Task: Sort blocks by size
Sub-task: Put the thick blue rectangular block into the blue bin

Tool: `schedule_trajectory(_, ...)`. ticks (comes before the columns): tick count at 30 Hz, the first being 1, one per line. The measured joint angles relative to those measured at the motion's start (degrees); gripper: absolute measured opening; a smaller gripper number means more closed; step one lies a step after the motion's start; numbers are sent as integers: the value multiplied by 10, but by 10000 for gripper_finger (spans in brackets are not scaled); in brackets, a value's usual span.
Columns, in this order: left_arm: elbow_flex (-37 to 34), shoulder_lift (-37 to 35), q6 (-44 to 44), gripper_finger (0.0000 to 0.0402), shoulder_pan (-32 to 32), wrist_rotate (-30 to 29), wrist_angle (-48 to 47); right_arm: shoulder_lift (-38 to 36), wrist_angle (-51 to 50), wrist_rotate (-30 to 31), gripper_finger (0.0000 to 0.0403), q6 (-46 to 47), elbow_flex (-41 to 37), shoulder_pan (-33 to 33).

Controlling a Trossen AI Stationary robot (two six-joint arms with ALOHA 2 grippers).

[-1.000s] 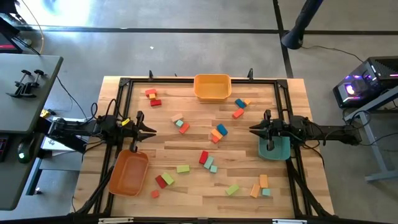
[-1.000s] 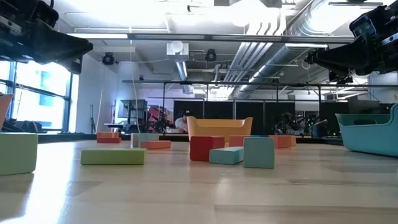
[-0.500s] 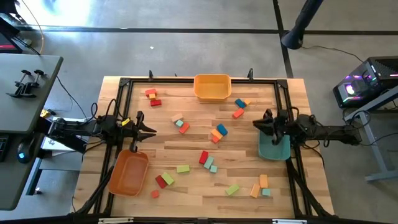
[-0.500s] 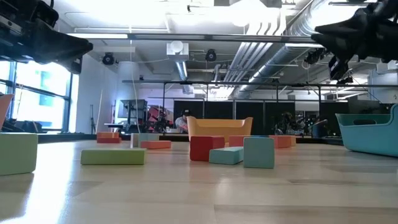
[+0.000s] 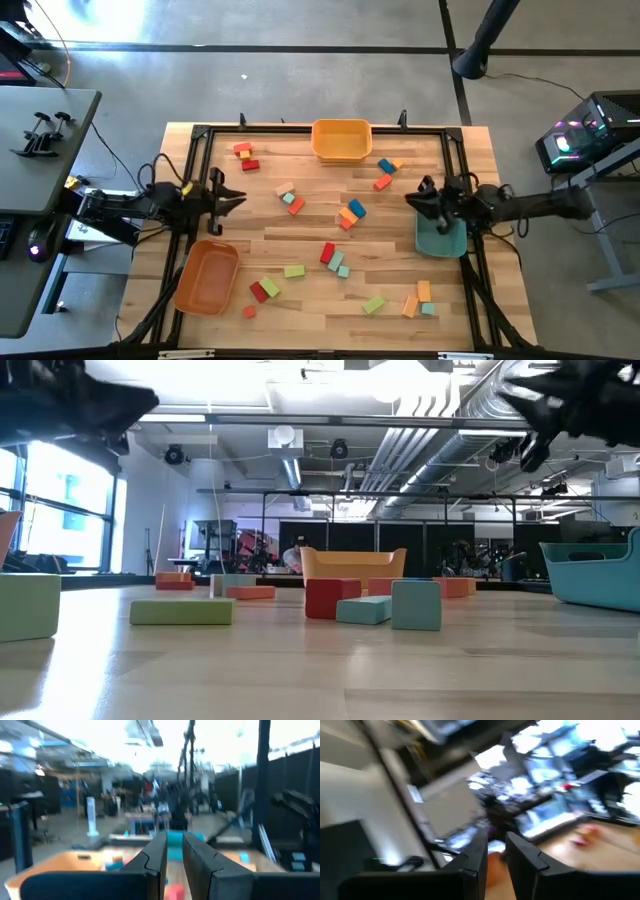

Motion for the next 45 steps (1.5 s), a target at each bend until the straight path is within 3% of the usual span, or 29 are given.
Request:
schedule_trajectory(6,0,0,57,46,0,-65,34,156,-20,20,96,-65,68,13)
schedule_trajectory(10,0,0,62,46,0,-108,33,269,-119,75,146,-96,143,19)
schedule_trajectory(14,0,0,48,46,0,-136,43,394,-194,135,201,-71,217,16)
schedule_trajectory(18,0,0,9,46,0,-138,41,514,-225,155,247,-31,278,-3)
schedule_trajectory(23,0,0,-56,46,0,-138,8,629,-301,156,266,61,344,-36)
schedule_trajectory(35,0,0,-109,46,0,-140,-17,733,-479,150,267,94,489,-63)
schedule_trajectory(45,0,0,-94,46,0,-194,-15,783,-516,97,265,128,501,-67)
